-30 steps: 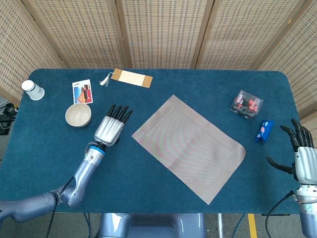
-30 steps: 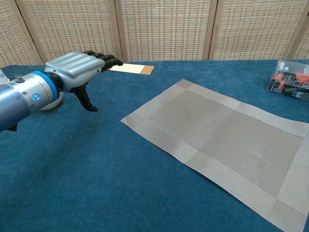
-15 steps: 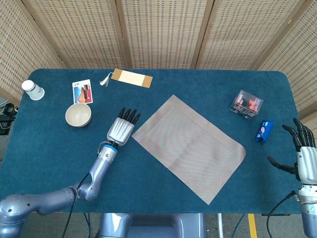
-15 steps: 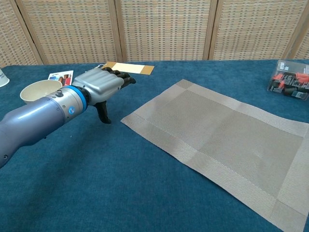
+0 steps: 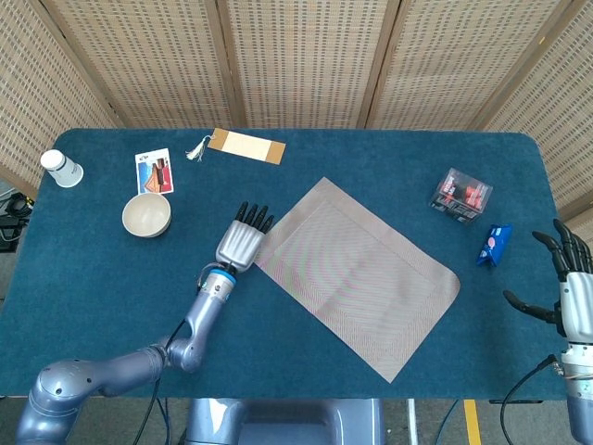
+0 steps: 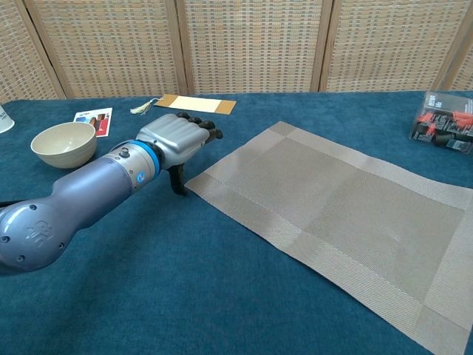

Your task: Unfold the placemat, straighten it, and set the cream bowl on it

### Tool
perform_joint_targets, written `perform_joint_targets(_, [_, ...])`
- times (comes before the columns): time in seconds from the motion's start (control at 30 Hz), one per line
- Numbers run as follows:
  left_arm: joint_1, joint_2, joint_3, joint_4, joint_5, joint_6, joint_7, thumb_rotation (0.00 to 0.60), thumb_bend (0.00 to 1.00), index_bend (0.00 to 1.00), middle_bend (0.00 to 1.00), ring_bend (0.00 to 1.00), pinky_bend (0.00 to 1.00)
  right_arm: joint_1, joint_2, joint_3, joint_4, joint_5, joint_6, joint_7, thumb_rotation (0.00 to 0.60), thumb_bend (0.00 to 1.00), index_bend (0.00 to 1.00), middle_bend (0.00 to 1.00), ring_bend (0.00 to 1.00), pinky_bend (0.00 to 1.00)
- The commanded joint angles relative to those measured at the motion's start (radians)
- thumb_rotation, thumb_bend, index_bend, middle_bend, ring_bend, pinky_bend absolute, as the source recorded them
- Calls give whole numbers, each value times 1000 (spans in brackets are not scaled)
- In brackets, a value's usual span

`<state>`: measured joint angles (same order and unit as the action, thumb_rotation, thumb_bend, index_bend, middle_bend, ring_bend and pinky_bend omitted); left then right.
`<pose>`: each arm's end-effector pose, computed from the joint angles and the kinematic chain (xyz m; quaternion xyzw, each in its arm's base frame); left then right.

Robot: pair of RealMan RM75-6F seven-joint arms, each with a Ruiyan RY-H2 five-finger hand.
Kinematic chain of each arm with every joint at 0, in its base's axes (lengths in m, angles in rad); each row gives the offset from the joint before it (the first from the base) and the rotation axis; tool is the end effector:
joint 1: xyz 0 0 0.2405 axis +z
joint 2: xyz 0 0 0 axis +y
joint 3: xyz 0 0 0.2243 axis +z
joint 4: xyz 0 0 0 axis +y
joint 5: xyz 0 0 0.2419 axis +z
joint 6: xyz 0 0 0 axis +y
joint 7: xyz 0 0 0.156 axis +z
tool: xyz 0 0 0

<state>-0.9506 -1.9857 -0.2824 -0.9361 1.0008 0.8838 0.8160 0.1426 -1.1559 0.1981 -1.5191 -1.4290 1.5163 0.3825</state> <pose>-0.0754 0.3864 -0.1339 -0.7965 -0.2045 -0.2596 0.5063 -0.2916 -0.2441 0.1494 0.4768 -0.4193 0.5492 0.5434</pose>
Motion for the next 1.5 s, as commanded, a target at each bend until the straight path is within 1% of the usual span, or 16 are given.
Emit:
perform_joint_targets(0.03, [-14,-18,4,28,0,-4,-6,600,85,89,0,0,0,0,1,2,0,3,-2,4,600,157,186,0,0,0])
perform_joint_targets(0.13, [-23,-32,7,55,3,-8,-14,600,101,99,0,0,0,-1,2,4,1,5,-4,9,600,157,187,0,0,0])
perform_joint_targets(0.2, [-27,-39,8,68,7,-8,-18,600,143,107,0,0,0,-1,3,5,1,5,-4,12,600,157,187,0,0,0])
perform_joint_targets(0.47, [-38,-73,19,123,38,7,-56,600,440,147,0,0,0,2,2,6,2,6,-11,19,600,157,189,0,0,0])
perform_joint_targets(0.53, [-38,-77,21,131,46,11,-67,600,477,161,0,0,0,1,2,5,2,4,-12,20,600,157,190,0,0,0])
perform_joint_targets(1.0, [-35,-99,35,171,104,36,-133,600,481,417,0,0,0,0,8,-2,-12,-9,-13,27,600,157,205,0,0,0])
perform_joint_targets(1.07, [-35,-102,37,175,113,41,-144,600,481,492,0,0,0,0,8,-3,-13,-11,-14,26,600,157,205,0,0,0])
perform_joint_targets(1.17, [-35,-106,38,181,129,53,-159,600,480,576,0,0,0,0,10,-5,-16,-15,-13,24,600,157,209,0,0,0])
perform_joint_targets(1.27, [-30,-108,40,188,140,62,-169,600,484,623,0,0,0,-1,11,-8,-20,-22,-9,23,600,157,212,0,0,0])
perform_joint_targets(1.5, [-13,-103,48,184,159,76,-183,600,493,696,0,0,0,-1,12,-12,-25,-27,-11,19,600,157,218,0,0,0])
